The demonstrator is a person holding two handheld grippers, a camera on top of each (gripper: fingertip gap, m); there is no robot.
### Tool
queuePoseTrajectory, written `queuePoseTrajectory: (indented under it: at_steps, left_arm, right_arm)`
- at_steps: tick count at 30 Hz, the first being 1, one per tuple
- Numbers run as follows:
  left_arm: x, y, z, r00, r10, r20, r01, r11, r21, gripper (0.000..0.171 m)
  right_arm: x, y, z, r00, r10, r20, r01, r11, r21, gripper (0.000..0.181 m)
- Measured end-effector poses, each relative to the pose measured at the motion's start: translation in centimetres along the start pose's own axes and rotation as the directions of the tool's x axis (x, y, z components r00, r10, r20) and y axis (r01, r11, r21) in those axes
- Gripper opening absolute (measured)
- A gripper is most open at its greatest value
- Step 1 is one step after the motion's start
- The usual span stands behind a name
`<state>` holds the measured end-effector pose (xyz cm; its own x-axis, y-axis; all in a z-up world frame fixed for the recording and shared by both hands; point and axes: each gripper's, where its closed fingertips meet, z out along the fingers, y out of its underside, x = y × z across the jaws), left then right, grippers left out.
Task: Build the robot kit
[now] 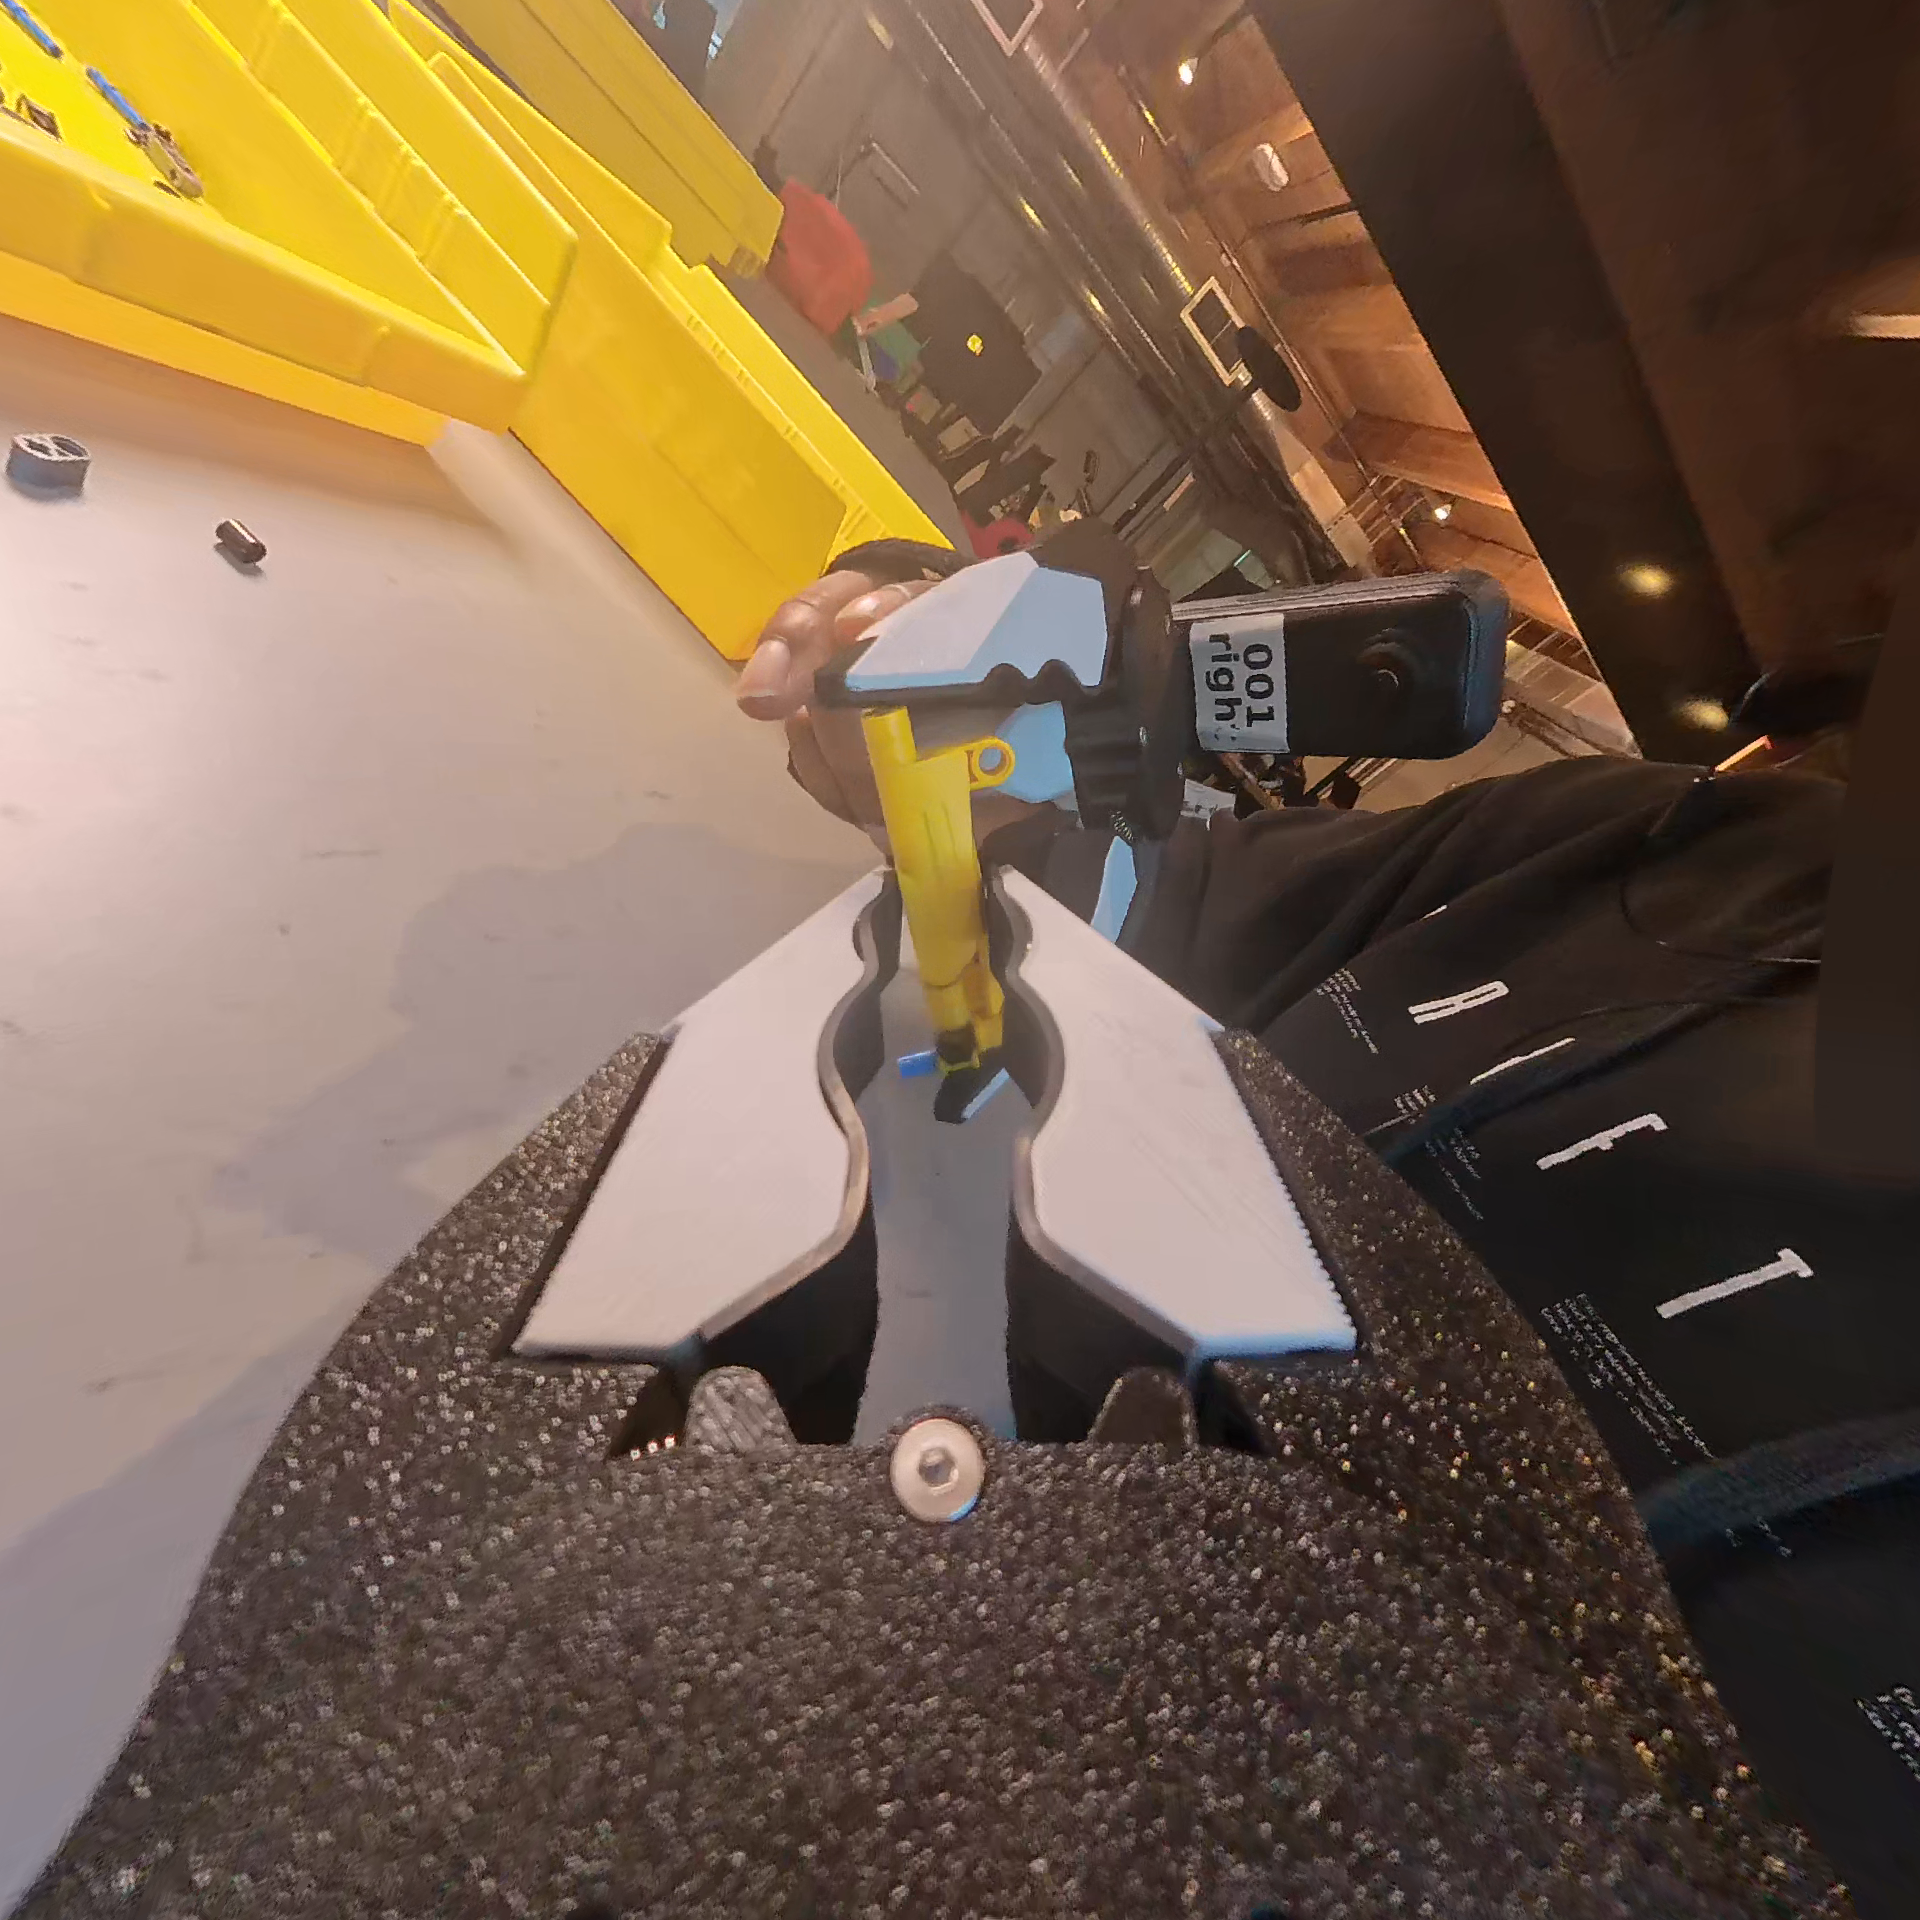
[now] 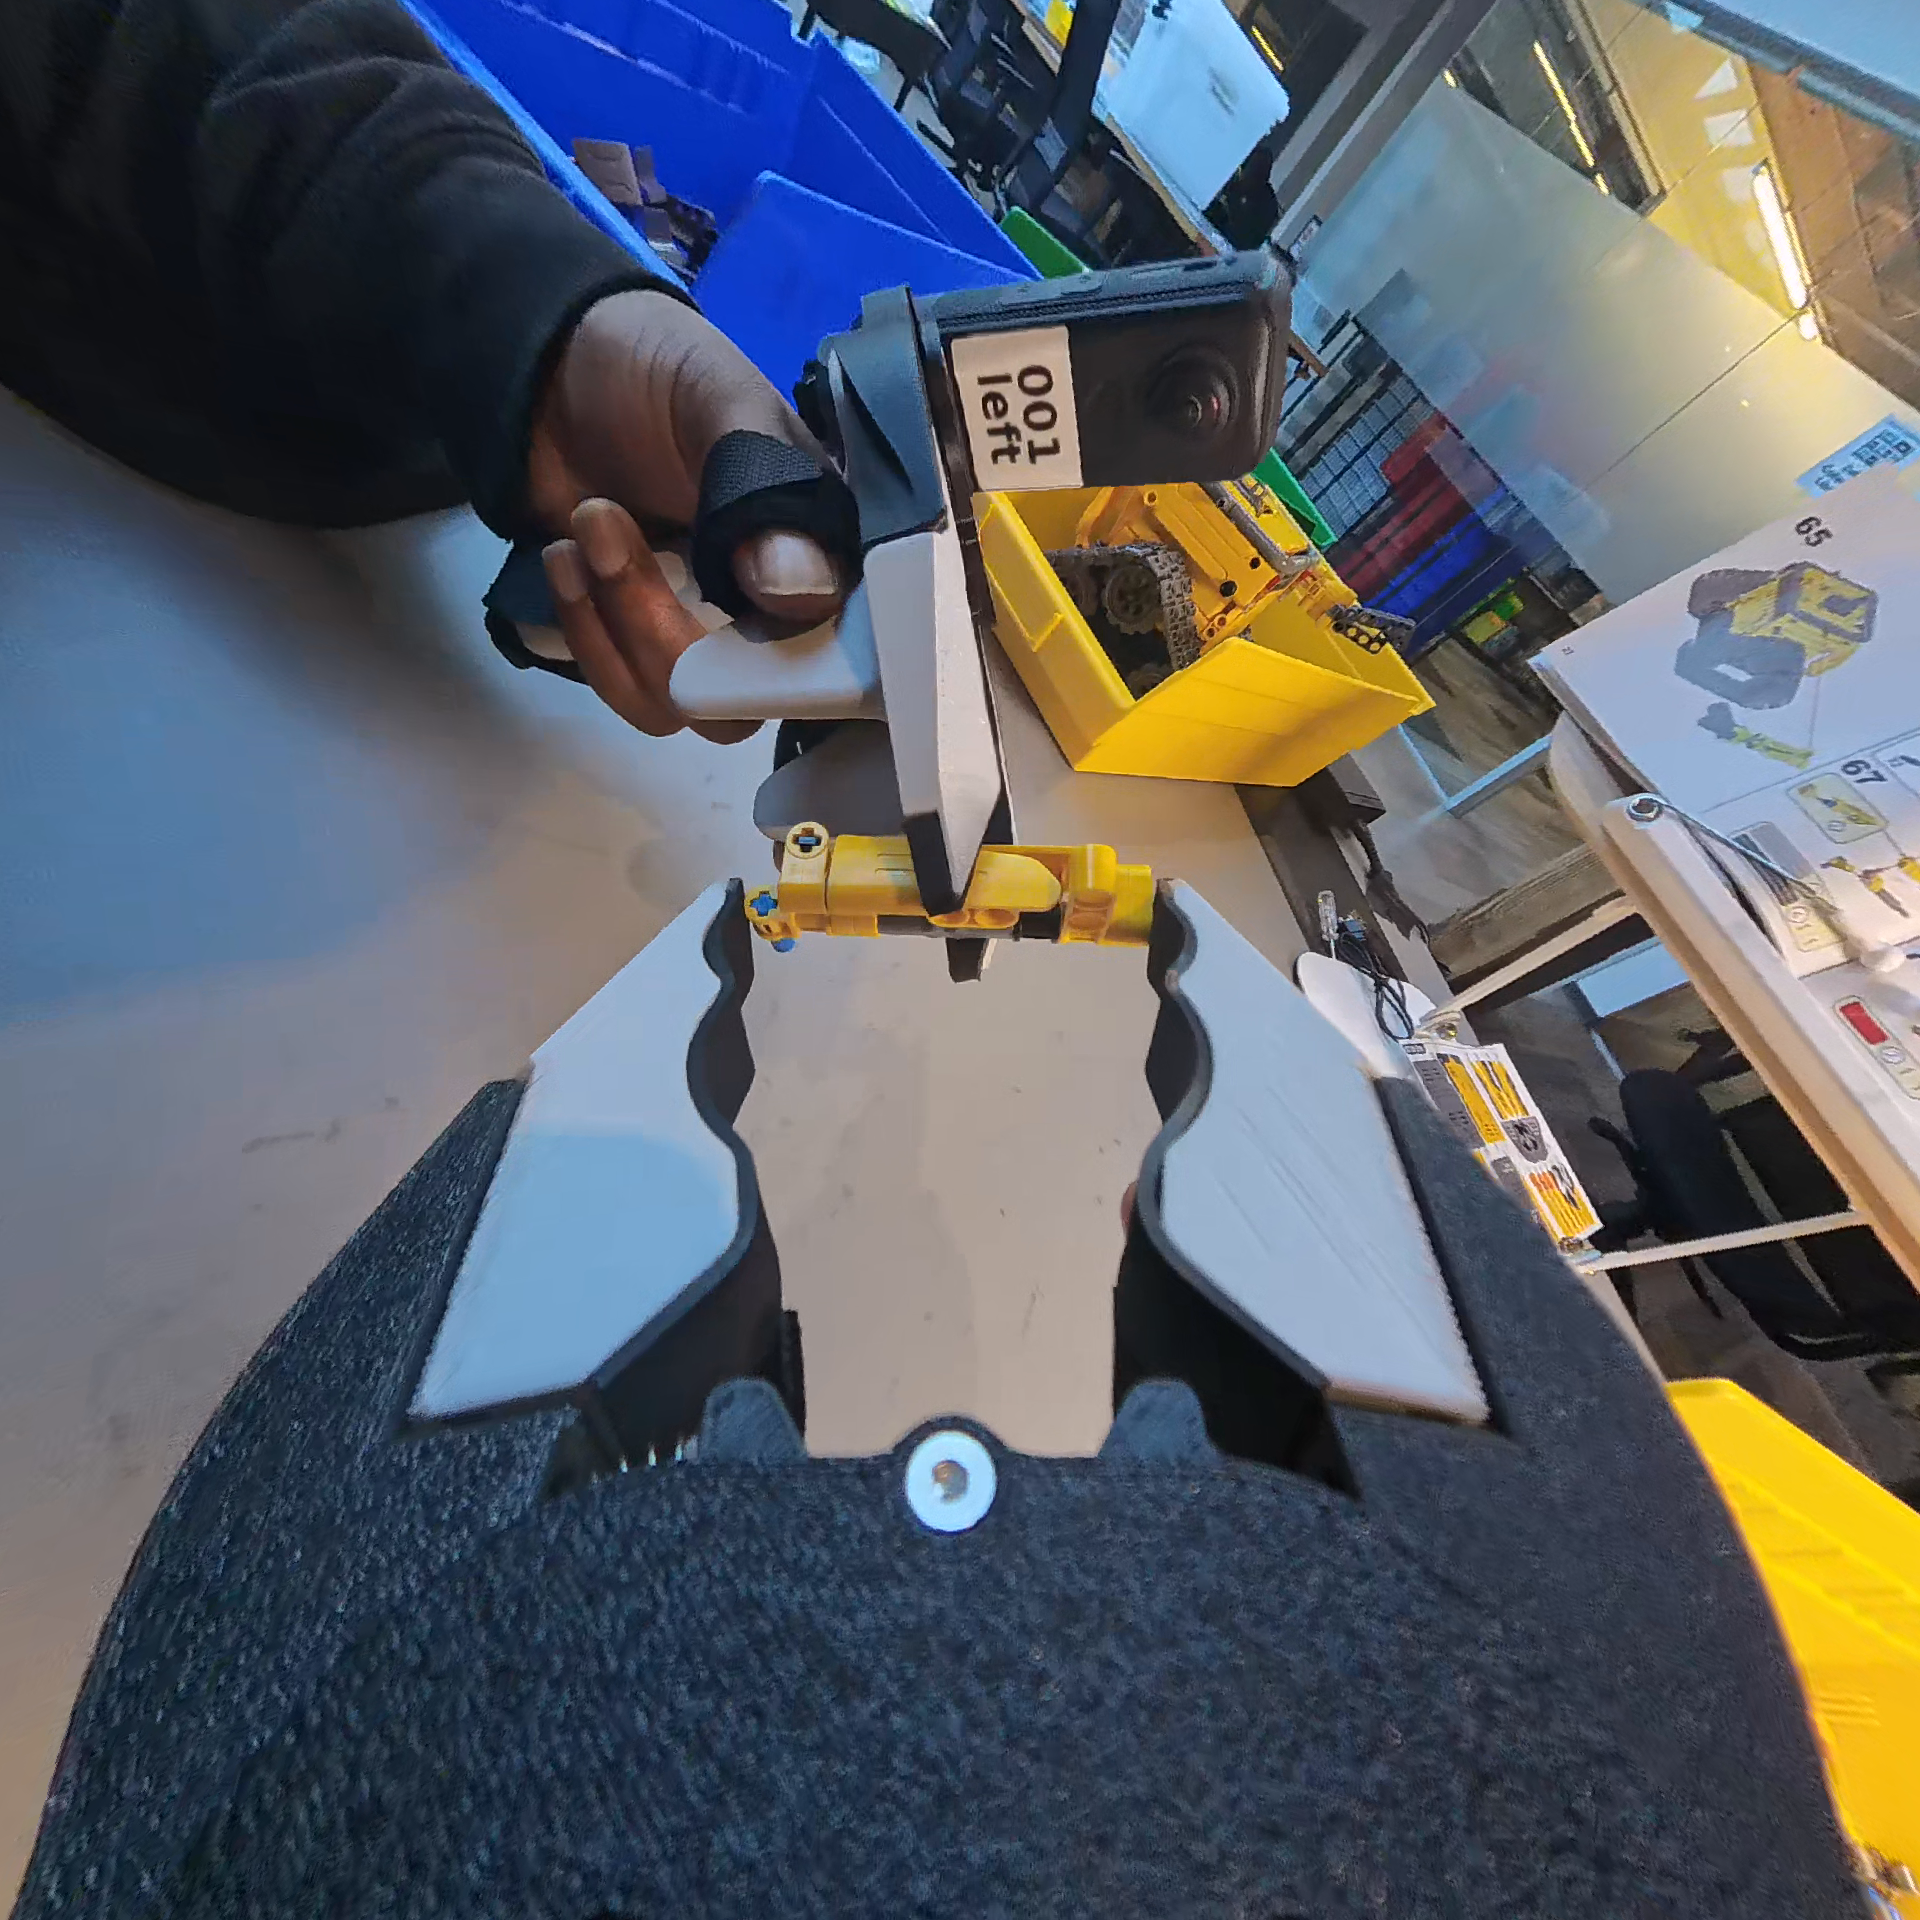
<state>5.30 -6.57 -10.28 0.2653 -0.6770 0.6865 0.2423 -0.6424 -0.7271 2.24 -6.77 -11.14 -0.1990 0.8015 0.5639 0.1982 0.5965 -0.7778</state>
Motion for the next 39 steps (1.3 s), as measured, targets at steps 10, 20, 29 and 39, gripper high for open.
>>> queuePoseTrajectory:
  at_steps: [10, 20, 29, 39]
  left_arm:
    - [1.8, -0.8, 0.3, 0.977, -0.112, -0.182, 0.126, 0.99, 0.069, 0.014]
    - [1.8, -0.7, 0.1, 0.975, -0.118, -0.19, 0.131, 0.99, 0.06, 0.022]
    - [-0.6, 0.6, 0.2, 0.999, 0.02, 0.03, -0.019, 1.0, -0.024, 0.02]
    - [1.2, 1.6, -0.2, 0.984, -0.081, -0.161, 0.066, 0.993, -0.102, 0.017]
  right_arm:
    - [0.3, -1.4, -0.4, 0.999, -0.001, -0.034, 0.004, 0.996, 0.09, 0.081]
    - [0.0, -1.5, -0.6, 1.0, 0.014, -0.008, -0.013, 0.998, 0.064, 0.079]
    - [1.7, 1.0, -0.1, 0.994, -0.011, -0.109, 0.003, 0.998, -0.068, 0.079]
    - [0.1, -1.1, -0.8, 0.996, 0.084, 0.04, -0.087, 0.994, 0.072, 0.078]
